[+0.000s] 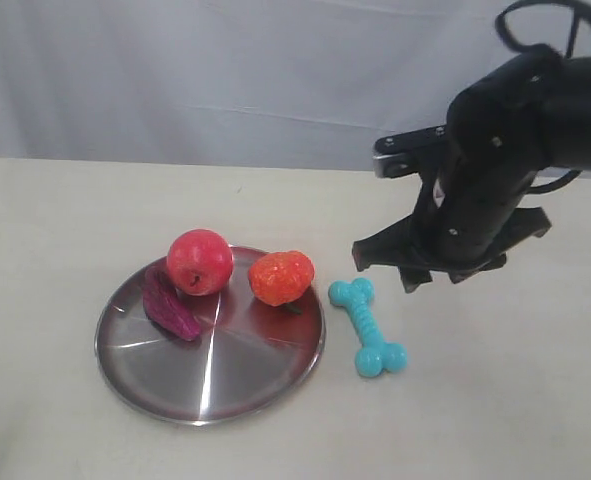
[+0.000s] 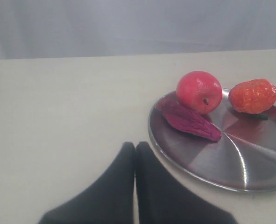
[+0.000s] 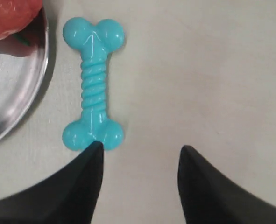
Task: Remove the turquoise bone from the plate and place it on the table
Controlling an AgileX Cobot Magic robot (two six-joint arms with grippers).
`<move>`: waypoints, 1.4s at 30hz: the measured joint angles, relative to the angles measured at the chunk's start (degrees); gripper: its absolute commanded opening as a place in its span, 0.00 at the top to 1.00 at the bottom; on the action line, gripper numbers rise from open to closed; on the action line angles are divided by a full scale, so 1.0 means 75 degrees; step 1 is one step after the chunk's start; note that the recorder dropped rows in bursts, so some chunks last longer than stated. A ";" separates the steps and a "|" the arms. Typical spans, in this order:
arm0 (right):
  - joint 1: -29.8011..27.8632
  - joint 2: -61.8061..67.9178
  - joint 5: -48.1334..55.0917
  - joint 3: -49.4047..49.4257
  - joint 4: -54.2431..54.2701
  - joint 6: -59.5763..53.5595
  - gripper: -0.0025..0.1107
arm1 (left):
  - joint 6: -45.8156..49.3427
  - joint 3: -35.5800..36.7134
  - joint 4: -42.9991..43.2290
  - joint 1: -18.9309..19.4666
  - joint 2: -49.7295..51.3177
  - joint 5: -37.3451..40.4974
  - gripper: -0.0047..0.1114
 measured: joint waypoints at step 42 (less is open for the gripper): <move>0.1289 -0.7235 0.1038 0.3270 -0.0098 -0.0340 0.98 | 0.0000 0.0000 0.0000 0.0000 0.0000 0.0000 0.96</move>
